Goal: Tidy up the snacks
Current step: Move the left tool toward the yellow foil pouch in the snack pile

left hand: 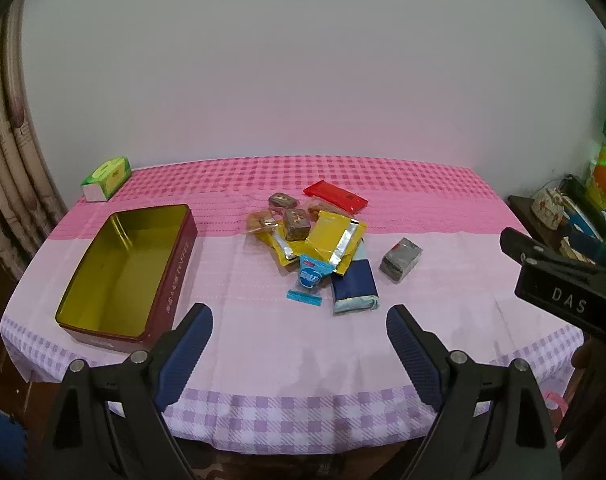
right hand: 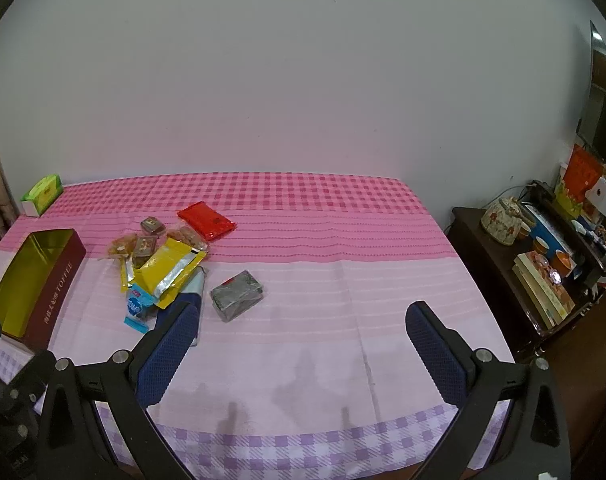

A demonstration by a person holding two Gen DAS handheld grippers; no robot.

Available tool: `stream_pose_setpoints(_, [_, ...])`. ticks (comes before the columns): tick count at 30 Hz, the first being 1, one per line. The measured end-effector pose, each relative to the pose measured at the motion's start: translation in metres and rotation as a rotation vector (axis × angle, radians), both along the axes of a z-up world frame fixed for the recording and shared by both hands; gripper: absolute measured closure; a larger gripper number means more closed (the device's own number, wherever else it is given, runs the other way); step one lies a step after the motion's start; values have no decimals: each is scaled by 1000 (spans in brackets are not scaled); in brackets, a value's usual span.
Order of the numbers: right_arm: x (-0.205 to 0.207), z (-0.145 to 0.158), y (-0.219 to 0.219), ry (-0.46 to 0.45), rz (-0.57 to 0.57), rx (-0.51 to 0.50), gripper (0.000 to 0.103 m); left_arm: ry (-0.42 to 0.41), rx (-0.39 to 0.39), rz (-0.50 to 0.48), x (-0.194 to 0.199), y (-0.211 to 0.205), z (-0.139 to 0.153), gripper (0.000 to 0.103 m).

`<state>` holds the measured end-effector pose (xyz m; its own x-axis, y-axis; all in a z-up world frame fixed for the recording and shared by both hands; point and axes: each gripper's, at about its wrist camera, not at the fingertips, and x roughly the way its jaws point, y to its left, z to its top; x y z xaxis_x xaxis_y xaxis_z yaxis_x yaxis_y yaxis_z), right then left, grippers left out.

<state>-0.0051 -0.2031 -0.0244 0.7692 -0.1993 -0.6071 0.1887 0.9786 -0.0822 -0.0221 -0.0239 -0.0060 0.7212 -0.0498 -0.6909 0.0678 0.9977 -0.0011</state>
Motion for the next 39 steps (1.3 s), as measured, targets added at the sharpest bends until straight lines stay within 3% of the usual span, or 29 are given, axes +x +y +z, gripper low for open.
stream_pose_setpoints(10, [0, -2, 0, 8, 14, 30, 0, -6, 9, 1, -3, -3, -6, 12])
stream_pose_setpoints(15, [0, -1, 1, 8, 32, 52, 0, -15, 62, 26, -5, -4, -8, 12])
stream_pose_setpoints(24, [-1, -1, -1, 1, 30, 59, 0, -13, 78, 24, -3, -5, -11, 12])
stream_pose_setpoints(39, [-1, -4, -4, 6, 30, 59, 0, -15, 22, 46, 3, 14, -16, 12])
